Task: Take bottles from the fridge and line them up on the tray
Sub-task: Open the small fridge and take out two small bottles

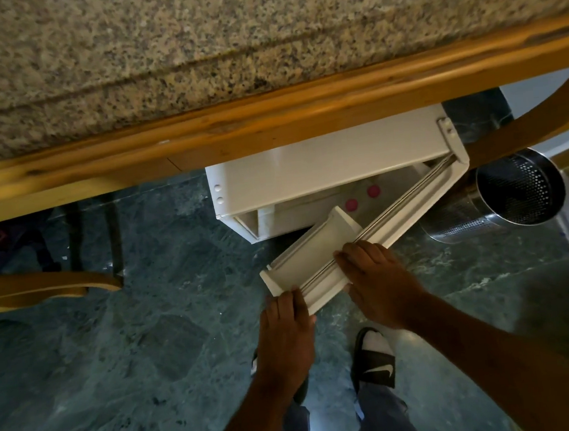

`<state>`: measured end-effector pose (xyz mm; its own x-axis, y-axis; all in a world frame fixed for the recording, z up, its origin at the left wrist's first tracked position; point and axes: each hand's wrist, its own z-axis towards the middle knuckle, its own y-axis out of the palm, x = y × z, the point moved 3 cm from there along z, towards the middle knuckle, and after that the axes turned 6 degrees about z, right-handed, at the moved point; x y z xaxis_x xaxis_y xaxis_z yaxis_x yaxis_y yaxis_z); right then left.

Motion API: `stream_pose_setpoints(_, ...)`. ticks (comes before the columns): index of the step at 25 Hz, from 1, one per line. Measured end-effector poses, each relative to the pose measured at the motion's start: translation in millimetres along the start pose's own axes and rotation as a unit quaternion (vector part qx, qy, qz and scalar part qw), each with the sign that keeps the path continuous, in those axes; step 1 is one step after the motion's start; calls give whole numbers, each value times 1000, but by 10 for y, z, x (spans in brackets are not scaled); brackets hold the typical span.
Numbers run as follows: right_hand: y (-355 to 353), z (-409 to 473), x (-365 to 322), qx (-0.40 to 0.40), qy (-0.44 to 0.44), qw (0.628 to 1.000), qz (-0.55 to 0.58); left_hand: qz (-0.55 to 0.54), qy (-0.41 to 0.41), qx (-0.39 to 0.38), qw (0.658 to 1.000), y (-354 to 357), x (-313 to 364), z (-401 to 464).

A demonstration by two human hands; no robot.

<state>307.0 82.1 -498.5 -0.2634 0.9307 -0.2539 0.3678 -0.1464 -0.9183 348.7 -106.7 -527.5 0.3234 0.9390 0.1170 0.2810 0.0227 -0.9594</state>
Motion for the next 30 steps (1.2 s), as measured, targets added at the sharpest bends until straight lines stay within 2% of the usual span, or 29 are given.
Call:
stream_pose_setpoints(7, 190, -506, -37, -19, 84, 995, 46, 39, 55, -48, 997, 81, 402, -411)
stream_pose_setpoints(10, 289, -721, -49, -28, 122, 991, 54, 41, 109, -56, 992, 49, 549, -504)
stream_pose_setpoints(14, 414, -952, -122, -8, 190, 978, 80, 48, 223, -91, 969, -7, 703, -514)
stream_pose_setpoints(20, 562, -1143, -186, 68, 297, 942, 141, 40, 380, -137, 914, 41, 871, -470)
stream_pose_setpoints(24, 542, -1218, -118, 123, 354, 916, 141, 59, 553, -108, 824, 72, 777, -151)
stream_pose_setpoints(25, 509, -1209, -116, 141, 371, 906, 147, 71, 567, -81, 816, 58, 687, 29)
stream_pose_setpoints(28, 407, -1103, 2, 193, 434, 867, 150, 109, 483, 53, 867, -5, 492, 932)
stream_pose_setpoints(30, 340, -964, 89, 197, 482, 841, 144, 169, 455, 43, 874, -40, 459, 1549)
